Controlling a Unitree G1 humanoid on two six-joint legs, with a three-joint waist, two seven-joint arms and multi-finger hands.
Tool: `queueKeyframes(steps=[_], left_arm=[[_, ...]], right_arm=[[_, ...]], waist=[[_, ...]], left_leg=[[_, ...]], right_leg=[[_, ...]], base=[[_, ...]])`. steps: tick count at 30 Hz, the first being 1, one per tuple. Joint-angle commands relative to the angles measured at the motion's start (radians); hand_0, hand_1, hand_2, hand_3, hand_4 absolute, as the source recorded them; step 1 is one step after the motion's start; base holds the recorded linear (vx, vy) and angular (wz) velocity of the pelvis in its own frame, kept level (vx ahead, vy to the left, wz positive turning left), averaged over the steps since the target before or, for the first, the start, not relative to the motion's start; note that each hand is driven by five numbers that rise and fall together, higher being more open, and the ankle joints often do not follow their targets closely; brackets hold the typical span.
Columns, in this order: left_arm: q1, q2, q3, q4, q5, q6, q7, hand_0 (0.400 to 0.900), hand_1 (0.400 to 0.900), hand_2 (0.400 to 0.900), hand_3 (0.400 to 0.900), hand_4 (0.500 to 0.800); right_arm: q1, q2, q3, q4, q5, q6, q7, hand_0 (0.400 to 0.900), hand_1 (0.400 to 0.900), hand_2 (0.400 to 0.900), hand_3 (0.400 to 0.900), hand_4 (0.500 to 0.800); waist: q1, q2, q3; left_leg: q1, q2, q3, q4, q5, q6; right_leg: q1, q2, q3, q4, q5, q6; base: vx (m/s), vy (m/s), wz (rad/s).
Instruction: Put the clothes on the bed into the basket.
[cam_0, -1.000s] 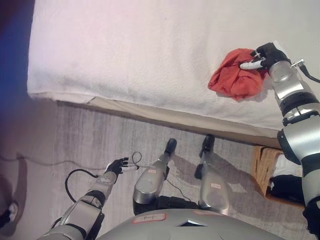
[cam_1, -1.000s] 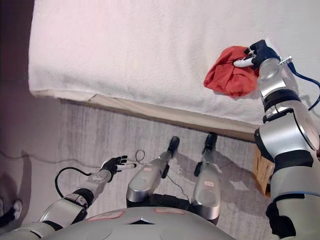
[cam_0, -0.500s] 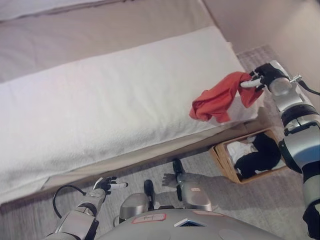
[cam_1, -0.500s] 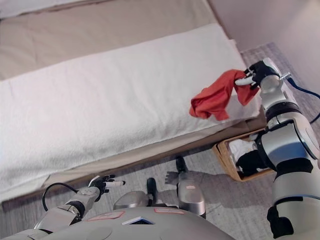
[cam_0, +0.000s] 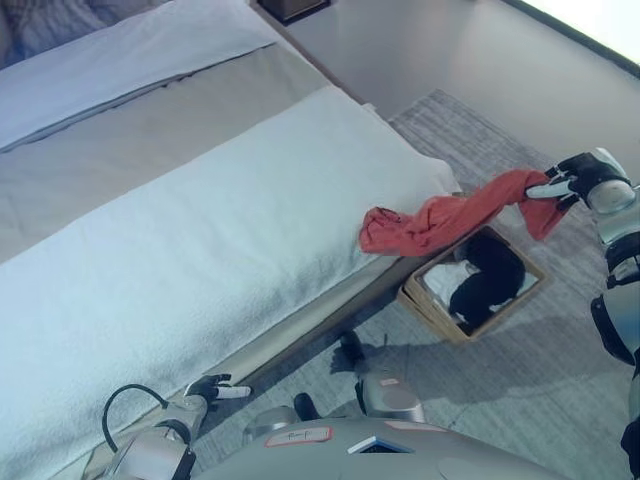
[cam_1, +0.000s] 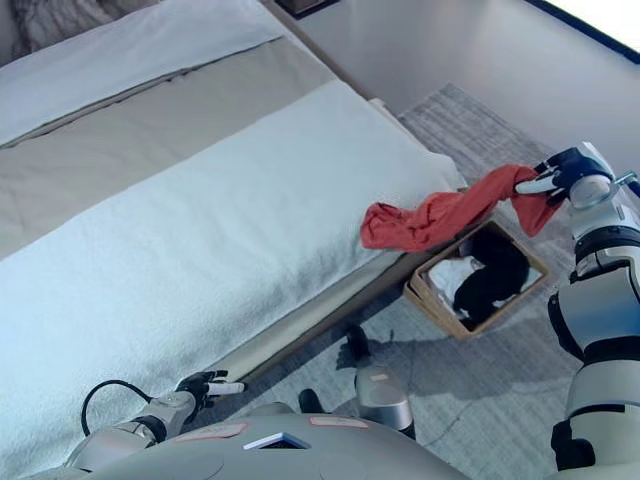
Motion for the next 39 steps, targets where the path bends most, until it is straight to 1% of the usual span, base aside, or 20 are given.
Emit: queueKeyframes(steps=[1, 5, 13, 14, 15, 22, 29, 39], left_arm=[[0.019, 0.075, 0.005, 0.056, 0.040, -0.002, 0.010, 0.900, 0.900, 0.900, 0.900, 0.800], [0.021, 0.075, 0.005, 0.060, 0.047, 0.001, 0.010, 0.900, 0.900, 0.900, 0.900, 0.800], [0.015, 0.073, -0.001, 0.058, 0.049, 0.003, 0.012, 0.900, 0.900, 0.900, 0.900, 0.800], [0.015, 0.071, -0.002, 0.057, 0.048, 0.003, 0.013, 0.900, 0.900, 0.900, 0.900, 0.800], [0.014, 0.070, -0.003, 0.055, 0.048, 0.003, 0.013, 0.900, 0.900, 0.900, 0.900, 0.800], [0.012, 0.058, -0.009, 0.051, 0.044, 0.003, 0.016, 0.900, 0.900, 0.900, 0.900, 0.800], [0.015, 0.047, -0.015, 0.057, 0.049, 0.005, 0.021, 0.900, 0.900, 0.900, 0.900, 0.800], [0.012, 0.049, -0.013, 0.060, 0.055, 0.008, 0.023, 0.900, 0.900, 0.900, 0.900, 0.800]], right_arm=[[-0.102, -0.085, 0.002, 0.040, -0.023, -0.032, -0.039, 0.400, 0.400, 0.400, 0.400, 0.500], [-0.089, -0.098, -0.007, 0.052, -0.023, -0.029, -0.033, 0.400, 0.400, 0.400, 0.400, 0.500], [-0.068, -0.120, -0.032, 0.068, -0.021, -0.021, -0.037, 0.400, 0.400, 0.400, 0.400, 0.500], [-0.068, -0.122, -0.032, 0.071, -0.026, -0.020, -0.043, 0.475, 0.475, 0.475, 0.475, 0.545], [-0.067, -0.123, -0.033, 0.071, -0.027, -0.022, -0.044, 0.900, 0.900, 0.900, 0.900, 0.800], [-0.051, -0.119, -0.043, 0.058, -0.028, -0.020, -0.046, 0.900, 0.900, 0.900, 0.900, 0.800], [-0.029, -0.113, -0.055, 0.050, -0.027, -0.021, -0.050, 0.900, 0.900, 0.900, 0.900, 0.800], [-0.012, -0.110, -0.066, 0.050, -0.025, -0.021, -0.048, 0.900, 0.900, 0.900, 0.900, 0.800]], waist=[[-0.025, -0.003, -0.036], [-0.035, 0.010, -0.036], [-0.049, 0.040, -0.030], [-0.051, 0.043, -0.030], [-0.052, 0.047, -0.029], [-0.050, 0.053, -0.024], [-0.035, 0.037, -0.021], [-0.016, 0.022, -0.024]], left_leg=[[-0.024, 0.003, -0.044, 0.087, -0.088, -0.009], [-0.022, -0.002, -0.034, 0.088, -0.092, -0.006], [-0.021, -0.009, -0.041, 0.086, -0.092, -0.004], [-0.021, -0.010, -0.042, 0.086, -0.092, -0.004], [-0.022, -0.010, -0.044, 0.086, -0.091, -0.004], [-0.021, -0.009, -0.056, 0.078, -0.085, -0.009], [-0.025, -0.002, -0.071, 0.073, -0.079, -0.015], [-0.030, 0.003, -0.087, 0.069, -0.070, -0.022]], right_leg=[[0.060, -0.052, 0.048, 0.006, -0.002, 0.035], [0.057, -0.052, 0.054, 0.005, 0.003, 0.038], [0.058, -0.061, 0.046, 0.008, 0.004, 0.040], [0.058, -0.062, 0.045, 0.009, 0.004, 0.040], [0.058, -0.064, 0.043, 0.008, 0.004, 0.040], [0.064, -0.068, 0.030, 0.004, 0.001, 0.036], [0.070, -0.074, 0.007, 0.004, -0.004, 0.030], [0.076, -0.077, -0.009, -0.002, -0.011, 0.022]], base=[[-0.04, 0.001, -0.23], [-0.03, -0.001, -0.11], [0.00, 0.000, 0.00], [0.00, 0.000, 0.00], [0.00, -0.002, 0.05], [0.00, -0.005, 0.07], [0.00, -0.018, 0.10], [0.01, -0.010, 0.06]])
